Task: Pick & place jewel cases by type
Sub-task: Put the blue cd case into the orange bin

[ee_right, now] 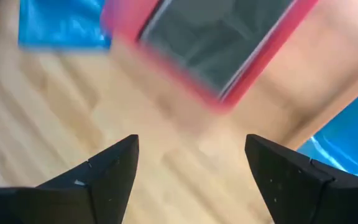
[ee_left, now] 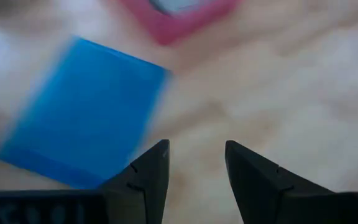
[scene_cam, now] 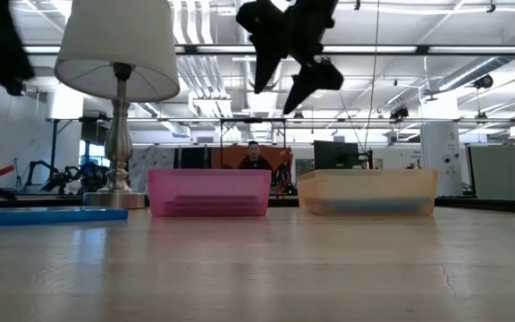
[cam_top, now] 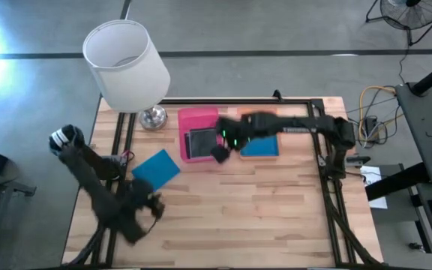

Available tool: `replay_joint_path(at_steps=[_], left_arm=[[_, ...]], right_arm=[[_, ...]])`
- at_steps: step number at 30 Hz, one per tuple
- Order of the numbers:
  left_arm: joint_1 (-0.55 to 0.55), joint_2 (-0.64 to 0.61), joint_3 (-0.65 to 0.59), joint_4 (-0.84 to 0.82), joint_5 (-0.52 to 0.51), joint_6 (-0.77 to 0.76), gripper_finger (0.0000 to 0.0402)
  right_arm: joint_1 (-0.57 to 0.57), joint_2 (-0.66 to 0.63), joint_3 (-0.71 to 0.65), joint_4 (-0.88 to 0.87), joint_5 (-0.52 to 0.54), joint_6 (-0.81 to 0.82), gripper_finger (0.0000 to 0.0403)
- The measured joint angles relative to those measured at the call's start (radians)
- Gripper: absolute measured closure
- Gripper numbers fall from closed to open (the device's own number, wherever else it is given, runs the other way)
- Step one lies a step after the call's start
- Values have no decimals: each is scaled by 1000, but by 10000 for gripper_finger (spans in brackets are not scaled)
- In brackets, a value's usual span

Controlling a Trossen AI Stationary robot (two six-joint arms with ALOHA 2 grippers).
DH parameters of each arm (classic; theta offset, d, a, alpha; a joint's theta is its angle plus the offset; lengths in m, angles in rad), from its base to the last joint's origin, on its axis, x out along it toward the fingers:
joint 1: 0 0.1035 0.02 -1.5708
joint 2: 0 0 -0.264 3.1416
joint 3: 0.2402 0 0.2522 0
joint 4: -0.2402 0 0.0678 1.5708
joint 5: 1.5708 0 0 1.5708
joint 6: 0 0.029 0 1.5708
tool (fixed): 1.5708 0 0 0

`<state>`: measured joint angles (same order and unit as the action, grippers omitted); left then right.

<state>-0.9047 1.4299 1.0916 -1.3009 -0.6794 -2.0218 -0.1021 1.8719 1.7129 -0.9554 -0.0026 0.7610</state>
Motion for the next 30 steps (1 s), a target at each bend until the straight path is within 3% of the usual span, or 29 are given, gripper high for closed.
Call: replay_joint_path(at_steps=[5, 9, 15, 18, 22, 27, 30], left_arm=[[296, -150, -35, -158, 149, 319, 262], [526, -278, -131, -91, 193, 514, 262], [773, -397, -315, 37, 214, 614, 262], [850, -404, -405, 133, 281, 693, 271], [913, -374, -505, 232, 289, 705, 313], [920, -307, -593, 441, 390, 706, 379], [905, -256, -614, 526, 396, 690, 397]], right_arm=[[180, 18, -107, 95, -15, 125, 125], [269, 39, -191, 289, -63, 258, 131], [326, 90, -237, 491, -73, 391, 133], [350, 108, -238, 535, -84, 410, 141], [356, 108, -240, 548, -75, 411, 153], [353, 104, -241, 546, -73, 395, 165], [349, 102, -240, 546, -74, 389, 169]])
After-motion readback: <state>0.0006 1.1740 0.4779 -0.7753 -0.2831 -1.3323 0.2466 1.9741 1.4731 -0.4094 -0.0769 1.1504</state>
